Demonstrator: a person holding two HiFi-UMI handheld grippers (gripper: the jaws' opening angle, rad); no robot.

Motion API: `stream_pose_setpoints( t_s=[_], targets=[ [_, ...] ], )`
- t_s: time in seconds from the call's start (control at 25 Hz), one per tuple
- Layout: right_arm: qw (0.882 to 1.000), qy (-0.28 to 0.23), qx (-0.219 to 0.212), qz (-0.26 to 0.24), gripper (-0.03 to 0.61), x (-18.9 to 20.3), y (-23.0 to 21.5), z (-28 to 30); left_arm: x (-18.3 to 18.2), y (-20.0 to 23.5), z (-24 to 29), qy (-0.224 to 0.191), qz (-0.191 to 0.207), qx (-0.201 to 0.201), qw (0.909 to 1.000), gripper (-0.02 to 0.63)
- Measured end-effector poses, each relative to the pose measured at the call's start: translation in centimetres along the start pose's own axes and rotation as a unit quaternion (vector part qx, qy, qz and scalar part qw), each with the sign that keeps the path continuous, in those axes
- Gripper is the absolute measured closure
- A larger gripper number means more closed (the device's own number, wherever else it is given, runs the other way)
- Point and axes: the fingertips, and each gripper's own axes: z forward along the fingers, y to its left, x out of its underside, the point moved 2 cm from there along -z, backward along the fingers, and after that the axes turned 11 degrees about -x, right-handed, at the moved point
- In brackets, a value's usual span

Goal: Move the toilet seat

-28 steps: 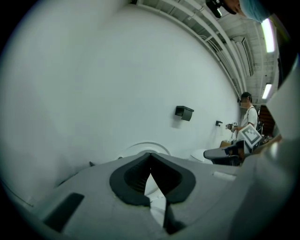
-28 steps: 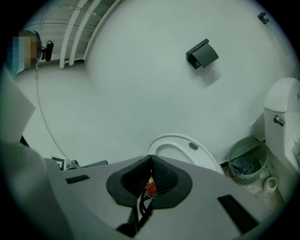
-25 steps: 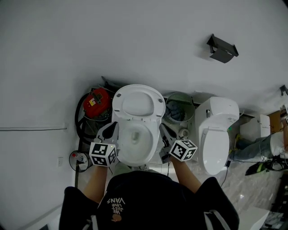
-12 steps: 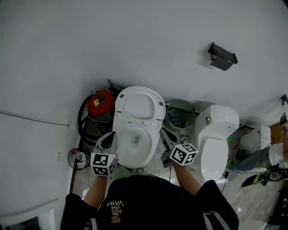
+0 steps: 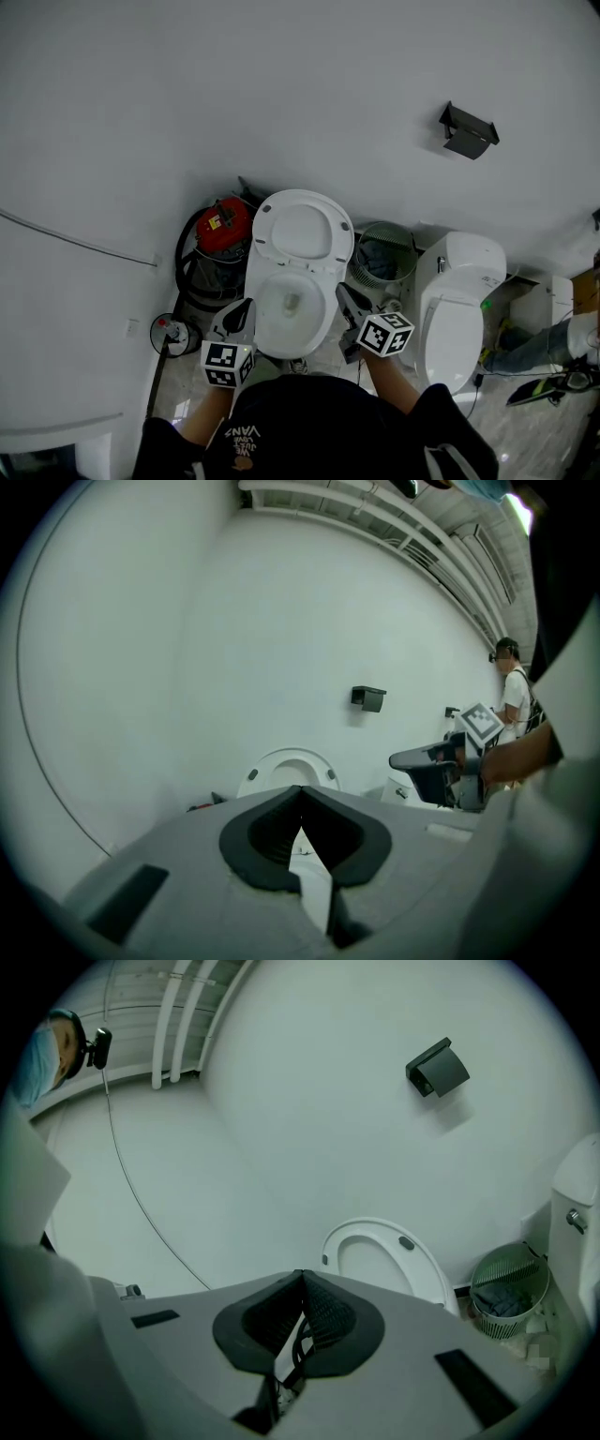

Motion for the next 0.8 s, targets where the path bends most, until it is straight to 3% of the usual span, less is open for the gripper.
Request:
stream_pose_setpoints(
  t_s=[0.8],
  targets=[
    [1.0, 0.015, -0.007, -0.02, 0.58, 0.1, 1.1, -0.9, 0.1, -1.1, -1.4, -0.001, 0.014, -0.004, 0.9999, 0.604]
  ],
)
